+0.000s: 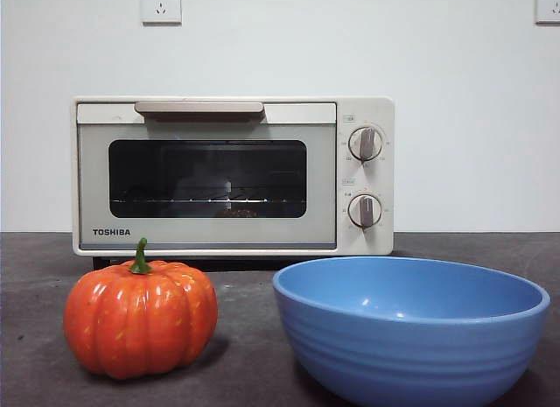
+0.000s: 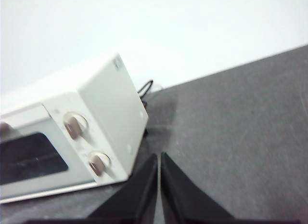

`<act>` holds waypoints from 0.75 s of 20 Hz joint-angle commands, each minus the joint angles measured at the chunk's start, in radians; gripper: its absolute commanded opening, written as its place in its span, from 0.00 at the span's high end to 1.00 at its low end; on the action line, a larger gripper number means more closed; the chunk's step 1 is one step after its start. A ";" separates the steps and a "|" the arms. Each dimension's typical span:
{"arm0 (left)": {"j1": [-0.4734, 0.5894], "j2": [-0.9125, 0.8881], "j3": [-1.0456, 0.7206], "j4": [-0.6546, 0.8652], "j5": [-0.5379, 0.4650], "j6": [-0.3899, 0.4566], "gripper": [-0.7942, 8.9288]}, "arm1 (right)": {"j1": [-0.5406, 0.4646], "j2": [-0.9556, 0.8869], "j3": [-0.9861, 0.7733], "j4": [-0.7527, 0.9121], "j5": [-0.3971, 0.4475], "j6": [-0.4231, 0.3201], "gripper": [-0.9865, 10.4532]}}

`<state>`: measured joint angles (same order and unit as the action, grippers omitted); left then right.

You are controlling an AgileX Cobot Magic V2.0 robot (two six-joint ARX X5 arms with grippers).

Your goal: Place pumpkin in the steamer

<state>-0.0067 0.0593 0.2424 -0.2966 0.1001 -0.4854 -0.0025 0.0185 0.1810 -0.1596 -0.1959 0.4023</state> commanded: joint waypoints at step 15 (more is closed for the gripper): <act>0.000 0.422 0.521 -0.319 0.262 0.323 0.90 | 0.000 0.444 0.497 -0.312 -0.275 -0.201 0.91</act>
<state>-0.0071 0.4618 0.7372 -0.6094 0.3435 -0.2321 -0.0025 0.4408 0.6537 -0.4618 -0.4564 0.2569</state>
